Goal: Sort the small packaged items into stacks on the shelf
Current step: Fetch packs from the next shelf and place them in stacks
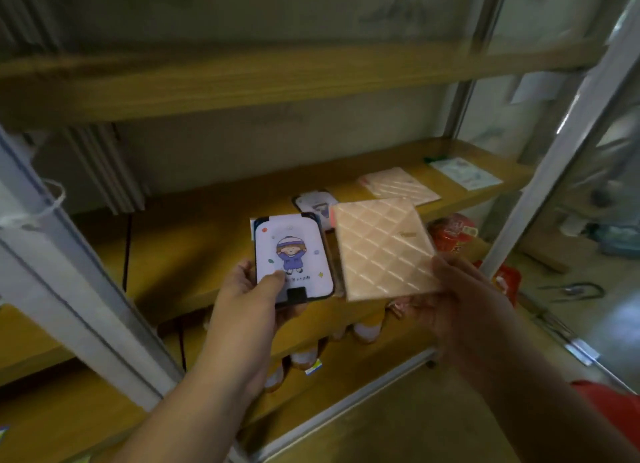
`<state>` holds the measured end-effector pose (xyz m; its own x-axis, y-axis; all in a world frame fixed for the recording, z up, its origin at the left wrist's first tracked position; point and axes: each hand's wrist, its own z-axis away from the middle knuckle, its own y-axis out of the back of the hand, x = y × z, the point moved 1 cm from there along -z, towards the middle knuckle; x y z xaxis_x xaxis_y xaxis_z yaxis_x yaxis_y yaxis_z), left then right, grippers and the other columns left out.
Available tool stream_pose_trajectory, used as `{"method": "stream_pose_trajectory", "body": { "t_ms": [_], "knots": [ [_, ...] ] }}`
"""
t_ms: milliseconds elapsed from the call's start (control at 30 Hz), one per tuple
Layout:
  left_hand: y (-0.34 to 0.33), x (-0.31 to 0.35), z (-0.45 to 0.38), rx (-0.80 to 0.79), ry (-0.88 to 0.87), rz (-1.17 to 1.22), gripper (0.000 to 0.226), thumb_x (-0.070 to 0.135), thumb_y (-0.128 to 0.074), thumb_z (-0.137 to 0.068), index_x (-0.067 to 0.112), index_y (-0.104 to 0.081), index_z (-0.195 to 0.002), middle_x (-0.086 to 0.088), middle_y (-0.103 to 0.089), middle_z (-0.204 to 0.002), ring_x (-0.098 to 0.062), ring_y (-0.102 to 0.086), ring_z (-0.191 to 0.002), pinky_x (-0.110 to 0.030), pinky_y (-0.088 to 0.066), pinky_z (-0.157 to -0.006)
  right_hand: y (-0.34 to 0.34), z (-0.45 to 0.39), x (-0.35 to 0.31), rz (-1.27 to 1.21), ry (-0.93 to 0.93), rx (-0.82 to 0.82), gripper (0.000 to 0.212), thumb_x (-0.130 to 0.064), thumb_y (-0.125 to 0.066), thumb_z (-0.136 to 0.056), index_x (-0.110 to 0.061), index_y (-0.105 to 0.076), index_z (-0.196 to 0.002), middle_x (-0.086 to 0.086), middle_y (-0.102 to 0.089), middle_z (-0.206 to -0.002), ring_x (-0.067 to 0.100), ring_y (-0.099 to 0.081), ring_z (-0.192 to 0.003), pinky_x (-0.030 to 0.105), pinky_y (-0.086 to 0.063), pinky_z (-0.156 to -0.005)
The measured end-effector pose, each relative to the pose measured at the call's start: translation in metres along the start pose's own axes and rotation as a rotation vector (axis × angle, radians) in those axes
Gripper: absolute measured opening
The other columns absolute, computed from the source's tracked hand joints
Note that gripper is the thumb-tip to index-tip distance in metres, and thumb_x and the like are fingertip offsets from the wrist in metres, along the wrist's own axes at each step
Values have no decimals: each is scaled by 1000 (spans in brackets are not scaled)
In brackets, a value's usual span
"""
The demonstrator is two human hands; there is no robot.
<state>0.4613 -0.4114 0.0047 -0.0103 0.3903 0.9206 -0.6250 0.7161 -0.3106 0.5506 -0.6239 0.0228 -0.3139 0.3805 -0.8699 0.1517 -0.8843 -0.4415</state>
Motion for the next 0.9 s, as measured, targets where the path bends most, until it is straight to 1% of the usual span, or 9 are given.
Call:
{"method": "stream_pose_trajectory", "body": {
  "t_ms": [100,233,333,433,533,567,633,767,900],
  "knots": [
    [-26,0,-49,40,-13,-80,37,15,-57,-99,32,-52,-131,4,-76,-105,-19,-75,-92,-45,-62,-78,7,-39,-14,15,1,32,16,-17,-51,-99,-6,-60,-107,10,-74,-76,23,-72,-61,31,-56,-48],
    [-55,-3,-108,46,-97,-234,37,17,-54,-100,36,-49,-132,16,-68,-105,-8,-68,-95,-25,-57,-67,11,-79,-23,32,-12,23,23,-17,-51,-99,-2,-60,-114,14,-74,-80,24,-72,-63,33,-59,-52],
    [-73,-1,-140,63,-159,-389,42,20,-54,-101,31,-46,-140,12,-62,-123,-11,-59,-111,-29,-47,-84,11,-102,-28,42,-14,25,19,-16,-51,-99,-3,-59,-110,11,-74,-74,23,-72,-60,34,-59,-52],
    [-85,-2,-160,61,-220,-514,49,16,-56,-99,26,-42,-145,5,-57,-136,-17,-54,-123,-29,-44,-90,14,-121,-31,66,-33,24,15,-16,-53,-97,-6,-61,-105,11,-76,-76,26,-73,-64,40,-53,-60],
    [-89,-10,-175,88,-261,-703,49,13,-59,-96,22,-45,-142,-6,-53,-139,-25,-54,-124,-43,-47,-103,19,-141,-33,70,-53,5,13,-15,-54,-97,-7,-63,-102,13,-75,-79,26,-74,-64,37,-56,-54],
    [-89,-13,-177,103,-273,-763,48,11,-58,-96,22,-46,-141,-8,-53,-138,-27,-54,-122,-46,-47,-104,21,-148,-33,65,-57,4,11,-14,-55,-97,-7,-62,-101,15,-74,-79,26,-73,-62,34,-55,-49],
    [-91,-19,-178,146,-289,-881,47,10,-55,-97,23,-46,-141,-10,-49,-139,-28,-50,-123,-43,-44,-104,26,-163,-36,52,-64,0,10,-14,-55,-96,-6,-61,-101,16,-73,-78,26,-71,-58,31,-54,-44],
    [-98,-22,-174,264,-284,-1118,50,15,-48,-99,21,-41,-148,-11,-39,-151,-33,-35,-136,-45,-36,-106,41,-196,-44,83,-59,-110,15,-14,-54,-97,-4,-62,-106,18,-74,-80,26,-69,-58,32,-54,-45],
    [-117,-20,-164,284,-366,-1170,41,14,-52,-96,20,-50,-137,-7,-51,-138,-31,-45,-123,-49,-44,-101,71,-239,-61,168,-19,-84,15,-21,-57,-98,-10,-61,-108,17,-74,-90,26,-72,-66,29,-54,-48]
  ]
}}
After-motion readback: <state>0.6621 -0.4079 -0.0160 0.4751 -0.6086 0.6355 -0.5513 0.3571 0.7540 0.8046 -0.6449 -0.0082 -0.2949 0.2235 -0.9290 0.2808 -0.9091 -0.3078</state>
